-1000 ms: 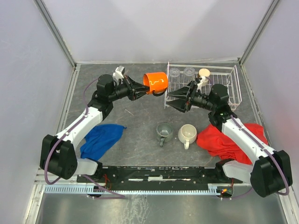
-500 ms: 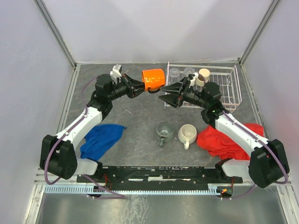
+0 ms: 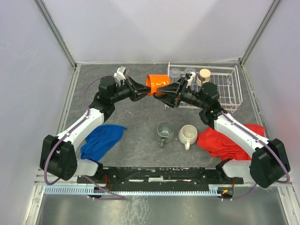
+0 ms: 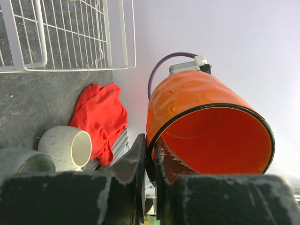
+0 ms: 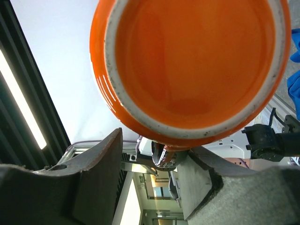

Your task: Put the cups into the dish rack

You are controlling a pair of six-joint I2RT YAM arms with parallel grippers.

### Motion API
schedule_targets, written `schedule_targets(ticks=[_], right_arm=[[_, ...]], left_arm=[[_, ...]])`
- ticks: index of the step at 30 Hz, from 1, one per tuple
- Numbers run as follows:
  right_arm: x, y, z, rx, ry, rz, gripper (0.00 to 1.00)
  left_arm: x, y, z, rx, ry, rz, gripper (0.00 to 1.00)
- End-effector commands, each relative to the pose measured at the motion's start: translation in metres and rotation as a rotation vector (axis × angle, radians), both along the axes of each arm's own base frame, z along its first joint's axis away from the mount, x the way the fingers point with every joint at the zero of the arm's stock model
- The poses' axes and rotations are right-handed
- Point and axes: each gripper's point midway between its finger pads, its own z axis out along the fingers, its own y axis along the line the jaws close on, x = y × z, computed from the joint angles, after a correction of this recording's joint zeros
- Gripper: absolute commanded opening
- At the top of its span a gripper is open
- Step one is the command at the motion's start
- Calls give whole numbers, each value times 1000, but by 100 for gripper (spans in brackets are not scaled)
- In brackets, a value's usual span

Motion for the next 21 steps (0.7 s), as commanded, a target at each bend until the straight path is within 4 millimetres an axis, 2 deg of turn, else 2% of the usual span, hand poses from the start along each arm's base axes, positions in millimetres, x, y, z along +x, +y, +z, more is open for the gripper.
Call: schedule_targets(ticks=[1,4,11,14,21], right_arm=[[4,0,23,39,-88,-28,54],[7,3,21,38,-88,-24,50],[9,14,19,33,-93,-12,48],[10,15,17,38,-92,-15,44],[12,23,19,61,-88,-12,38]], left_arm=[[-7,2,51,-62,-183,-10,3],[-7,2,53,-64,-187,-9,3],[-9,3,52,-73,-174,-11,3],[-11,3,54,-77,-176,-15,3],[-11,2,48,-73,-168,-15,3]])
